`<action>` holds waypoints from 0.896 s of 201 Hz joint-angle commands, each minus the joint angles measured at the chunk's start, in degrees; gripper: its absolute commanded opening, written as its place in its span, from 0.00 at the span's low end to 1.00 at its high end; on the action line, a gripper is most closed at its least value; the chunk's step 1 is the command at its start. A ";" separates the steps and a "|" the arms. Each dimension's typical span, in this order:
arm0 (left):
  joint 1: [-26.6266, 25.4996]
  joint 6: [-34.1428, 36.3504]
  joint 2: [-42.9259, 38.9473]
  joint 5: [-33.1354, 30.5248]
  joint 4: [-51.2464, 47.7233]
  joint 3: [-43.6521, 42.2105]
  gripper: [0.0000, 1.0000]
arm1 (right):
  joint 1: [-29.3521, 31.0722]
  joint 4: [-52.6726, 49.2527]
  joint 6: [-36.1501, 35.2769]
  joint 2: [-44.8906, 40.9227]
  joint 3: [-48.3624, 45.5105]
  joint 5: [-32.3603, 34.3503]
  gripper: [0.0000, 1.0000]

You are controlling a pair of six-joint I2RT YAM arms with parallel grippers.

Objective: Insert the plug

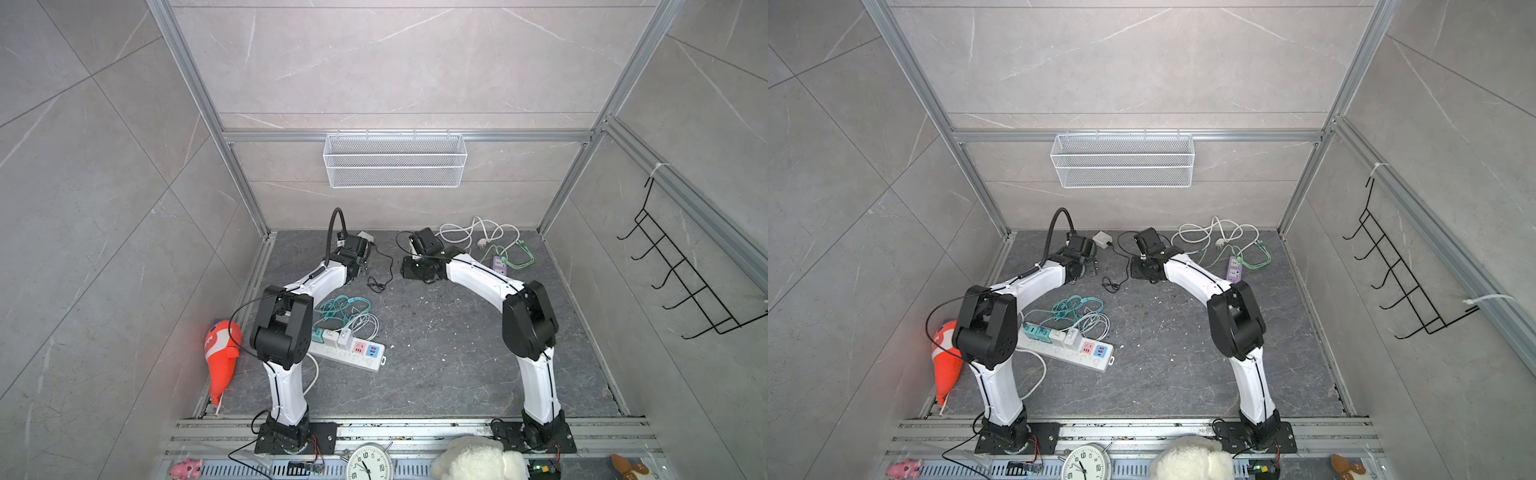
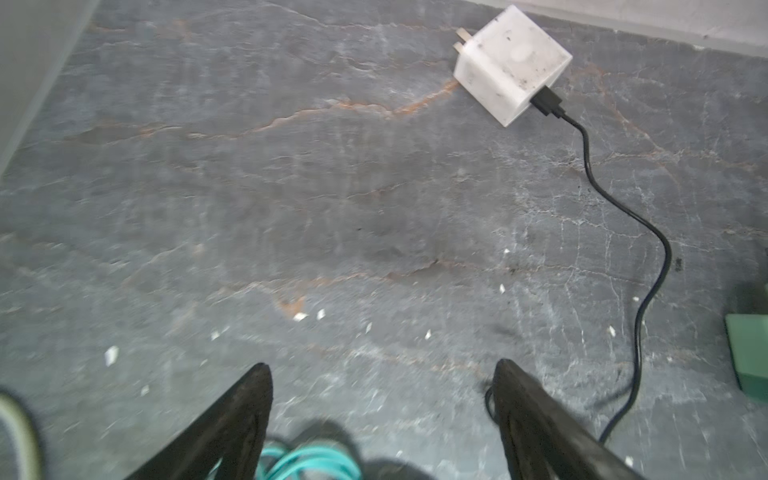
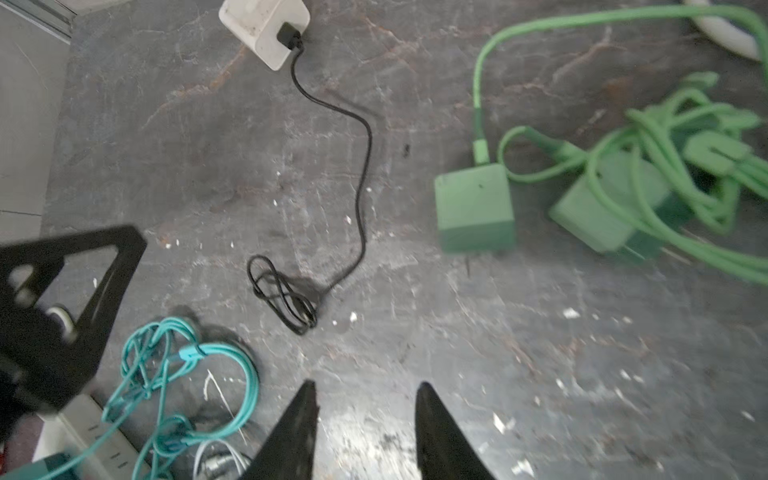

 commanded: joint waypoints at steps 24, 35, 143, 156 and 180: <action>1.47 -1.16 -12.28 0.45 3.93 -8.02 0.86 | 2.96 -13.87 -0.45 16.87 23.64 3.51 0.38; 1.57 -0.94 -13.90 0.50 4.19 -9.25 0.86 | 3.89 -17.95 -0.38 21.05 30.70 5.74 0.38; 3.17 -1.14 -19.22 1.24 5.93 -14.77 0.85 | 6.98 -28.15 2.16 31.33 44.83 17.57 0.38; 3.26 -1.23 -19.45 1.22 6.00 -14.99 0.85 | 7.00 -28.63 2.23 31.74 44.94 17.64 0.38; 3.27 -1.31 -19.90 1.51 6.18 -15.30 0.86 | 7.08 -29.80 2.49 32.86 46.15 17.54 0.35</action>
